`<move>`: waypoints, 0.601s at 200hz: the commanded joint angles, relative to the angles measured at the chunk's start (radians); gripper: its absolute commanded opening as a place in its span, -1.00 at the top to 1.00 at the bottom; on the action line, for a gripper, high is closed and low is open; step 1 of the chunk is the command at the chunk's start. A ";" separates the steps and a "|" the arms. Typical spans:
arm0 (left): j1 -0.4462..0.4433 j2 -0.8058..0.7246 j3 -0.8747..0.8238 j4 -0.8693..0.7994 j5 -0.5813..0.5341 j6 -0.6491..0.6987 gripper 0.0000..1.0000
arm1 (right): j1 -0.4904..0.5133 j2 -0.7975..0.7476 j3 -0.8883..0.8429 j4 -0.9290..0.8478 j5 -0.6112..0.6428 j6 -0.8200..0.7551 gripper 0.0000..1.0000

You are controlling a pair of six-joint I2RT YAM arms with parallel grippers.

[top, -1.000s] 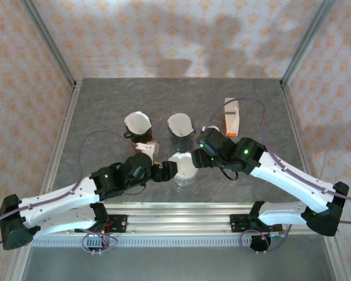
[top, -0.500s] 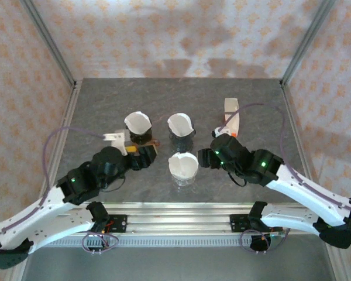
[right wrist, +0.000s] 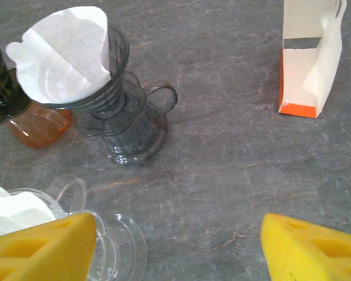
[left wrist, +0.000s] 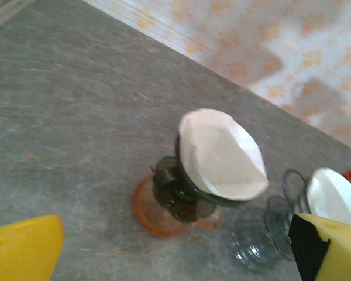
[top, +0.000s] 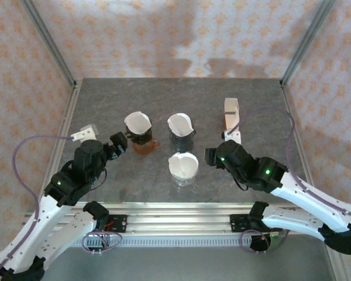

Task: Place the coffee filter in the dripper

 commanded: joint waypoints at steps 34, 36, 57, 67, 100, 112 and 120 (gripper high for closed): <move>0.200 -0.051 -0.123 0.130 -0.130 0.057 -0.99 | -0.004 -0.132 -0.095 0.086 0.106 0.006 -0.58; 0.201 -0.054 -0.132 0.145 -0.139 0.066 -0.99 | -0.004 -0.134 -0.096 0.087 0.107 0.005 -0.59; 0.202 -0.046 -0.222 0.317 -0.233 0.203 -0.99 | -0.004 -0.153 -0.113 0.090 0.127 -0.005 -0.61; 0.201 -0.016 -0.254 0.379 -0.292 0.254 -0.99 | -0.004 -0.156 -0.121 0.095 0.131 -0.011 -0.66; 0.225 0.171 -0.298 0.622 -0.377 0.417 -0.99 | -0.004 -0.160 -0.148 0.131 0.140 -0.019 -0.72; 0.235 0.229 -0.330 0.713 -0.403 0.486 -1.00 | -0.004 -0.160 -0.157 0.140 0.138 -0.021 -0.75; 0.252 0.257 -0.363 0.772 -0.415 0.514 -1.00 | -0.005 -0.160 -0.161 0.143 0.136 -0.023 -0.75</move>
